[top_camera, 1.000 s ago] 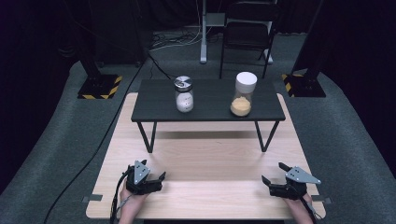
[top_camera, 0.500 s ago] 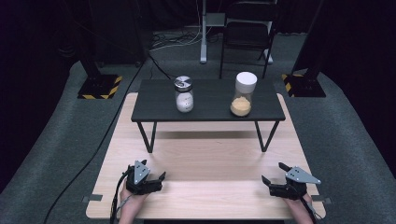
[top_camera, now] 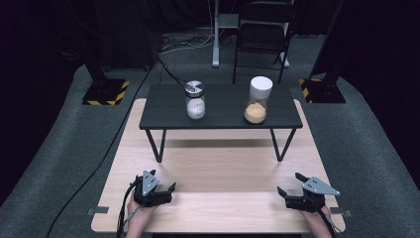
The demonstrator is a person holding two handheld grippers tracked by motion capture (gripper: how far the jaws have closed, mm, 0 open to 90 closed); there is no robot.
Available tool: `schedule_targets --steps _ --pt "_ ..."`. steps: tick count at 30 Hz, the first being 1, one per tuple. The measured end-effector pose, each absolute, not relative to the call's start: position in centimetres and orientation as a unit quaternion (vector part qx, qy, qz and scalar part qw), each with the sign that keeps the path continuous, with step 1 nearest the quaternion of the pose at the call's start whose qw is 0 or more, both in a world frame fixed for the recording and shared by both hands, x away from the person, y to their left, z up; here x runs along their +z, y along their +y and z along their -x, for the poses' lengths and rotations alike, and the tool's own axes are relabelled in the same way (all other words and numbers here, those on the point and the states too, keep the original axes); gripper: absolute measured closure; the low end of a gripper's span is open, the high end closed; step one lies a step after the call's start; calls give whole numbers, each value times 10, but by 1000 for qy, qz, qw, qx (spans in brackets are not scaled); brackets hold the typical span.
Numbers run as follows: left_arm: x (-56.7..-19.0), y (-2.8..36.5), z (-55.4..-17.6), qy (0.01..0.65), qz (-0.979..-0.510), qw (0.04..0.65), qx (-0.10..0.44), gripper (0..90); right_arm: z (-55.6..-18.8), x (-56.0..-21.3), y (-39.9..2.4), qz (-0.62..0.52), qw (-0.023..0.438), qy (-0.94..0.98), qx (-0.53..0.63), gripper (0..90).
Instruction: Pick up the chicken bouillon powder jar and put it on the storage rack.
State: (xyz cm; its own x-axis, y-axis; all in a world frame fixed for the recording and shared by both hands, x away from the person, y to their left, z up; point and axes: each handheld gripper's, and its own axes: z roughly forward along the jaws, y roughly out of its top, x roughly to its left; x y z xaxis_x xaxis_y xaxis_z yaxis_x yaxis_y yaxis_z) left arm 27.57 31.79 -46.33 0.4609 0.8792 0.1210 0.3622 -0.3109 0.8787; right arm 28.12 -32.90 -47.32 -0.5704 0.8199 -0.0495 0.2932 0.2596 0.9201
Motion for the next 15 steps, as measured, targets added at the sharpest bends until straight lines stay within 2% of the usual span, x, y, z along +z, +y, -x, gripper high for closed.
schedule_targets --steps 15 --pt "-463 318 -277 417 -748 415 309 104 -281 -473 -329 -374 274 745 480 92"
